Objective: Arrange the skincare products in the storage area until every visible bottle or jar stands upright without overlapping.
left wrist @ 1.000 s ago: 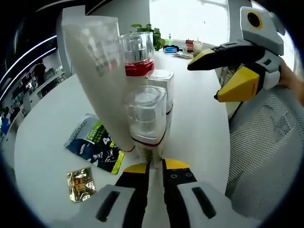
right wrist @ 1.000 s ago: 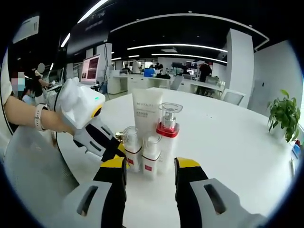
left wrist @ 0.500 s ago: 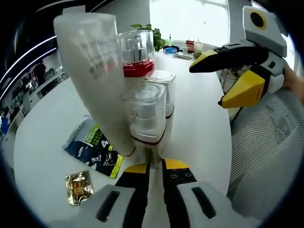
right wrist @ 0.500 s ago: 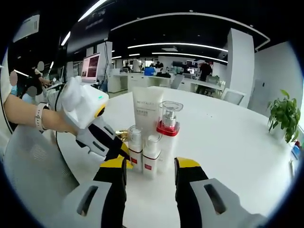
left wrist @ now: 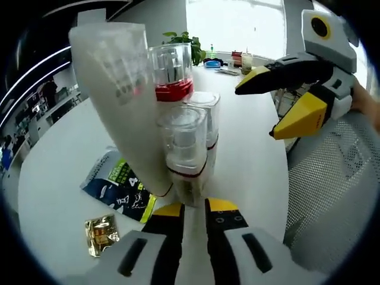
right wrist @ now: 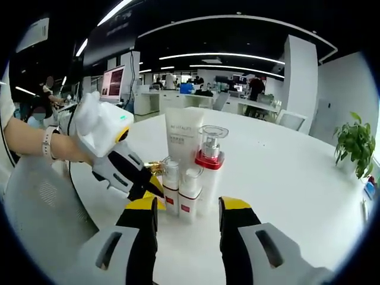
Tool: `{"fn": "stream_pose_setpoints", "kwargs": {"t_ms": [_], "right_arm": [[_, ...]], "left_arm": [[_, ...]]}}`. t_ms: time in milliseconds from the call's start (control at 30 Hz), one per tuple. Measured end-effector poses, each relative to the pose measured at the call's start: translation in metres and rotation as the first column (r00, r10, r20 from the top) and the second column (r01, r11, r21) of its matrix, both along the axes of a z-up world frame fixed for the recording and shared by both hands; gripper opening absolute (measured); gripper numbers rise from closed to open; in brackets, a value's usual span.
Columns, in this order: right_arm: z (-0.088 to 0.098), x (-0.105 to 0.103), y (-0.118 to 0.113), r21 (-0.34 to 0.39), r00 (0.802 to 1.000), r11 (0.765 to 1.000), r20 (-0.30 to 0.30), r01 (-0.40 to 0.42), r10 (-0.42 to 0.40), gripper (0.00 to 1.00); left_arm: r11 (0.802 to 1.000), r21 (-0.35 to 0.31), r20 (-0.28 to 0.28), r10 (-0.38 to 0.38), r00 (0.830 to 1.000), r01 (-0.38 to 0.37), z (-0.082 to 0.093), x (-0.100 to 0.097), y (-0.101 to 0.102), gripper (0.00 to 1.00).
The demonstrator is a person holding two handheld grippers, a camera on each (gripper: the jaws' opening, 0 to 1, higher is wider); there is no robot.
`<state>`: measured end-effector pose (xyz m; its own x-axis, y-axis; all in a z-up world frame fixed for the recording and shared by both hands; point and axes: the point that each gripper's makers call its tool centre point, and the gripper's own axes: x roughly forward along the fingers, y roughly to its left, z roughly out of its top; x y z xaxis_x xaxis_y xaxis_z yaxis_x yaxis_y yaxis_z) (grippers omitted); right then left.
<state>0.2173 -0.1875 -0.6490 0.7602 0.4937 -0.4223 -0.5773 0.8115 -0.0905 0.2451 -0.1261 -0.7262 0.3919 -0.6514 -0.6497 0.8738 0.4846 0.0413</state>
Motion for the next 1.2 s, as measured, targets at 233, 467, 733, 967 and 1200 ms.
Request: {"fn": "stream_pose_setpoints", "kwargs": {"t_ms": [233,467,733,967,1200], "right_arm": [[0.001,0.000,0.001,0.000,1.000,1.000,0.006,-0.006,0.006,0.42],[-0.003,-0.001,0.004,-0.010,1.000,1.000,-0.008,-0.019,0.019,0.49],[-0.006,-0.002,0.009,-0.021,0.999,0.999,-0.012,-0.042,0.041,0.61],[-0.004,-0.003,0.012,-0.007,0.999,0.999,-0.002,-0.046,0.046,0.73],[-0.009,-0.007,0.014,-0.029,0.998,0.998,-0.036,-0.057,0.056,0.83]], "left_arm": [[1.000,-0.010,0.029,0.011,1.000,-0.011,0.016,-0.007,0.015,0.17],[0.996,-0.044,0.077,0.080,0.994,-0.077,0.037,-0.007,0.038,0.33],[0.978,-0.088,0.115,0.199,0.973,-0.190,0.058,-0.008,0.070,0.58],[0.958,-0.115,0.126,0.276,0.953,-0.263,0.072,-0.015,0.095,0.73],[0.920,-0.164,0.113,0.377,0.919,-0.357,0.085,-0.022,0.119,0.91]]}}
